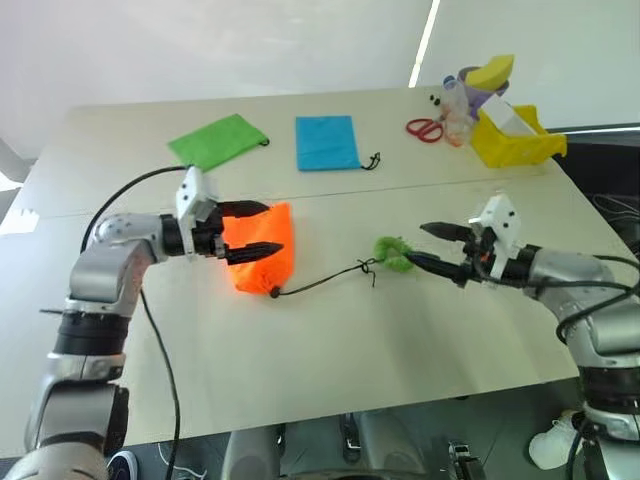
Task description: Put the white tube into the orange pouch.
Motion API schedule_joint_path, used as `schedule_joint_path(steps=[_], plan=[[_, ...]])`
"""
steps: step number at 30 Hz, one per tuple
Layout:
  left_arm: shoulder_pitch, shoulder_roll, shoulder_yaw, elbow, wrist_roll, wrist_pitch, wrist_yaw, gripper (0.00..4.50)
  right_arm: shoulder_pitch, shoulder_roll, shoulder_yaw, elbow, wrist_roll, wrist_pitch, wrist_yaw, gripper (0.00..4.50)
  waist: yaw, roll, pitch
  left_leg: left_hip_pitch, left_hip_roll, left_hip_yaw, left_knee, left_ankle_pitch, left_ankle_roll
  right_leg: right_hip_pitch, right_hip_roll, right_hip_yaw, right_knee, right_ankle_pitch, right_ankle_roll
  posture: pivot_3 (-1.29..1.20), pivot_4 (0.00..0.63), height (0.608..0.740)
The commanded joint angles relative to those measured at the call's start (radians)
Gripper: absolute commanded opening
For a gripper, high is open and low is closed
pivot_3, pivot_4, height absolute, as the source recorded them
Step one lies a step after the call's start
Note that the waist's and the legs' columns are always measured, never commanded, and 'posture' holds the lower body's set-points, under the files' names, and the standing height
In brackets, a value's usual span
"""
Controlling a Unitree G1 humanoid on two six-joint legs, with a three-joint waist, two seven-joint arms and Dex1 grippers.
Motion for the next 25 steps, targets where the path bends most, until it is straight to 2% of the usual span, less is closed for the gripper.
schedule_joint_path(steps=[1,4,6,8,12,18,25], plan=[[0.090,-0.033,0.159,-0.049,-0.007,-0.061,0.194,4.50,-0.005,0.050,-0.009,0.001,-0.067,-0.087,-0.105,3.39,-0.004,0.000,0.000,0.000,0.000,0.000,0.000,0.000,0.000,0.000,0.000,0.000,0.000,0.000,0.000,0.00,0.150,0.734],[0.177,-0.030,0.182,-0.076,0.017,-0.085,0.258,4.50,-0.059,0.112,-0.032,0.117,-0.151,-0.165,-0.246,3.39,-0.003,0.000,0.000,0.001,0.000,0.001,0.001,0.000,-0.001,0.000,-0.001,0.000,0.000,-0.001,-0.004,0.00,0.150,0.734],[0.298,-0.021,0.175,-0.187,-0.011,-0.075,0.225,4.50,-0.127,0.153,-0.047,0.255,-0.225,-0.181,-0.397,3.39,-0.004,0.000,0.000,0.001,0.000,0.001,0.002,-0.001,-0.002,0.000,-0.003,0.000,0.000,0.002,-0.005,0.00,0.150,0.734],[0.401,-0.011,0.158,-0.285,-0.001,-0.084,0.218,4.50,-0.169,0.166,-0.042,0.362,-0.285,-0.221,-0.475,3.39,-0.004,0.000,0.000,0.001,0.001,0.003,0.002,-0.002,-0.004,0.000,-0.007,0.000,-0.002,0.005,-0.007,0.00,0.150,0.734],[0.502,-0.025,0.181,-0.362,-0.010,-0.075,0.267,4.50,-0.230,0.169,-0.057,0.505,-0.293,-0.271,-0.504,3.39,0.001,-0.001,-0.001,0.000,0.000,0.006,-0.002,-0.002,-0.004,-0.006,-0.016,-0.003,-0.004,0.005,-0.008,0.00,0.150,0.734],[0.572,-0.048,0.214,-0.380,-0.036,-0.068,0.324,4.50,-0.287,0.147,-0.059,0.689,-0.332,-0.359,-0.545,3.39,-0.008,0.000,-0.001,-0.001,0.000,0.006,-0.003,-0.001,-0.001,-0.004,-0.014,-0.003,-0.004,0.004,-0.007,0.00,0.150,0.734],[0.661,-0.077,0.232,-0.368,-0.020,-0.142,0.341,4.50,-0.307,0.163,-0.037,0.728,-0.340,-0.396,-0.527,3.39,-0.012,0.000,-0.001,-0.001,0.000,0.007,-0.003,0.000,0.000,-0.005,-0.013,-0.002,-0.004,0.004,-0.006,0.00,0.150,0.734]])
